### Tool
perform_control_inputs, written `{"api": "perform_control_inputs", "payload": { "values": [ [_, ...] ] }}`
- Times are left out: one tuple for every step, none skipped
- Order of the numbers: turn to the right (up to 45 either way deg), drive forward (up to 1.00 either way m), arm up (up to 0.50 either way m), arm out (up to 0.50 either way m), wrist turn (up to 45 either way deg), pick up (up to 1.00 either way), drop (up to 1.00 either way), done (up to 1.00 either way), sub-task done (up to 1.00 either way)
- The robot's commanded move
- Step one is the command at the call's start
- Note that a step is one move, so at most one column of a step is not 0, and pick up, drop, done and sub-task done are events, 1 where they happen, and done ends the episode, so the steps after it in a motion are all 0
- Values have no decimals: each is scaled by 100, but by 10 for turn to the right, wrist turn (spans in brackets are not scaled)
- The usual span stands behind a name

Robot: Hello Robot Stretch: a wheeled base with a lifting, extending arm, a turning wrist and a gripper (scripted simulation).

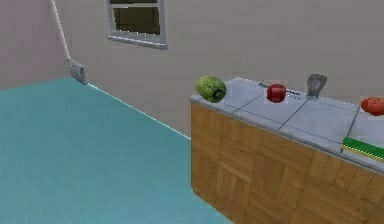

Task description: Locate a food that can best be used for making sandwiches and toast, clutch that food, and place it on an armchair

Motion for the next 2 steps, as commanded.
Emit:
{"api": "perform_control_inputs", "payload": {
  "values": [
    [0,0,0,0,-450,0,0,0,0],
    [0,0,0,0,-120,0,0,0,0]
  ]
}}
